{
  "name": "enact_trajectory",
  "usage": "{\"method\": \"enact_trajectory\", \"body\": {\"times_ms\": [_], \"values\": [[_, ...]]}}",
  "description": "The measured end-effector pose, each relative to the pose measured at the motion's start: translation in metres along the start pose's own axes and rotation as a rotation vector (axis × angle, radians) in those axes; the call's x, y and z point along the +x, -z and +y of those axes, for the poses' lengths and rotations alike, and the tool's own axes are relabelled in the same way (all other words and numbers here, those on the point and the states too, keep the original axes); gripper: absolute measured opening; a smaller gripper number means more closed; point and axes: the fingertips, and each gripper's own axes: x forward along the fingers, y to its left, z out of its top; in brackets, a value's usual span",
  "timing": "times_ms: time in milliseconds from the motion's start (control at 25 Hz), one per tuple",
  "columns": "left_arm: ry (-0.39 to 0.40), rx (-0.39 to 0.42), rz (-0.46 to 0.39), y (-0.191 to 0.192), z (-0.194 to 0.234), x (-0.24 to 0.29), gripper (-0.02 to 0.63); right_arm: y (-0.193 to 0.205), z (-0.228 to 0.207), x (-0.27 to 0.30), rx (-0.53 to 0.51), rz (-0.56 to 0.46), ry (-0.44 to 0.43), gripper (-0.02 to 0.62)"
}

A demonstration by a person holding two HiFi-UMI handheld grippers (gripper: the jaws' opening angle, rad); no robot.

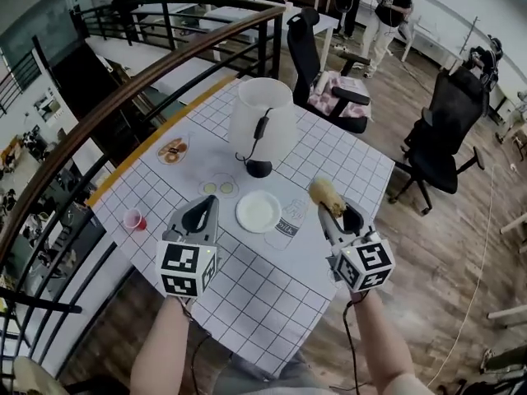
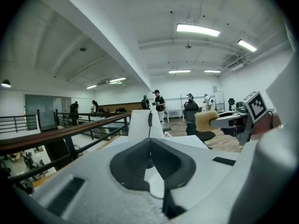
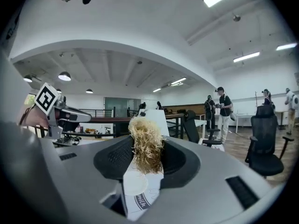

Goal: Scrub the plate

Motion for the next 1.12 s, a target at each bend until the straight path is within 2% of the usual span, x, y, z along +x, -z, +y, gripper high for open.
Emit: {"method": "enact_trajectory", "body": {"times_ms": [120,360,600,720,800,1000,1120], "values": [[-0.045,0.029,-0.067,-0.046,0.001,-0.035,0.014,-0.058,0.019,-0.022,0.011,-0.092,-0.061,0.156],[-0.051,0.102,-0.183,-0.123,-0.016,-0.106,0.014,-0.155,0.059,-0.08,-0.025,-0.258,-0.148,0.156],[-0.035,0.18,-0.279,-0.178,-0.035,-0.156,0.014,-0.216,0.097,-0.136,-0.06,-0.376,-0.196,0.156],[-0.079,0.229,-0.313,-0.195,-0.043,-0.18,0.014,-0.235,0.118,-0.164,-0.128,-0.411,-0.194,0.156],[-0.09,0.234,-0.335,-0.2,-0.051,-0.195,0.014,-0.242,0.133,-0.179,-0.158,-0.428,-0.209,0.156],[-0.054,0.216,-0.37,-0.197,-0.069,-0.221,0.014,-0.24,0.149,-0.2,-0.192,-0.432,-0.203,0.156],[-0.035,0.178,-0.351,-0.185,-0.075,-0.227,0.014,-0.225,0.15,-0.203,-0.153,-0.398,-0.193,0.156]]}}
